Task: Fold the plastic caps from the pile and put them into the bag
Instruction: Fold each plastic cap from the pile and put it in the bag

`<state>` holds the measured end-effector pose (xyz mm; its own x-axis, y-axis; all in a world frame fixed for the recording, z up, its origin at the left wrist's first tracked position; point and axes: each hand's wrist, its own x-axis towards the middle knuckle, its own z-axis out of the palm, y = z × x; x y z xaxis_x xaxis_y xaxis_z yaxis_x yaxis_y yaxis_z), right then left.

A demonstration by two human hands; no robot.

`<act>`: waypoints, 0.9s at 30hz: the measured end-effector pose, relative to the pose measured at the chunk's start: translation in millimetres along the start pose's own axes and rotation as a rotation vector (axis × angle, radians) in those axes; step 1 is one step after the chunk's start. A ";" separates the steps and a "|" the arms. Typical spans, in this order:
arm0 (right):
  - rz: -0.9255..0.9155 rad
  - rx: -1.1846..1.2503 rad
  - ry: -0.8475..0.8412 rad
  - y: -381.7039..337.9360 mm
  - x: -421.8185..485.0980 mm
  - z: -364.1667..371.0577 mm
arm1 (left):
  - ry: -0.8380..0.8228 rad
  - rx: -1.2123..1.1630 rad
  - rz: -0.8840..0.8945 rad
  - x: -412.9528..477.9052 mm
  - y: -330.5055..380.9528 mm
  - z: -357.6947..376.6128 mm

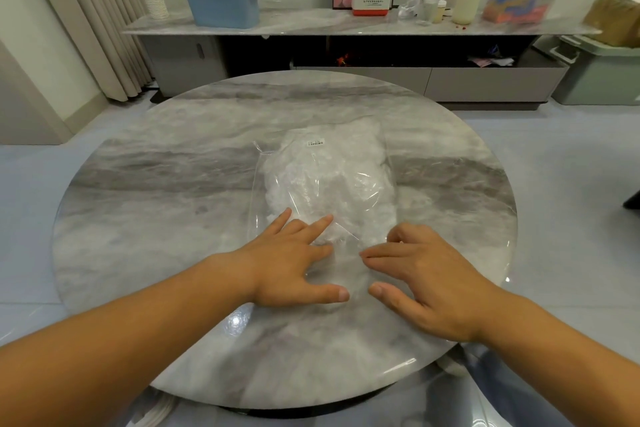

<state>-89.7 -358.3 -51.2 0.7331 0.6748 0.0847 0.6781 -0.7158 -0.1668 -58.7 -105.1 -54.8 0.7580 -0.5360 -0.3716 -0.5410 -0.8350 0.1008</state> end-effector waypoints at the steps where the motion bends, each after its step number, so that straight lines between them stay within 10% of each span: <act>1: -0.007 -0.030 0.017 -1.3 0.8 -0.9 | -0.005 -0.005 -0.004 -0.2 -0.4 0.6; 27: 0.227 0.520 -0.094 19.5 3.7 -3.7 | 0.064 -0.692 -0.056 -17.0 -27.0 -8.9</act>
<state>-73.6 -370.5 -50.5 0.8333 0.5448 -0.0937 0.3722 -0.6782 -0.6336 -53.8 -74.6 -43.0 0.8095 -0.4782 -0.3407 -0.1599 -0.7379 0.6557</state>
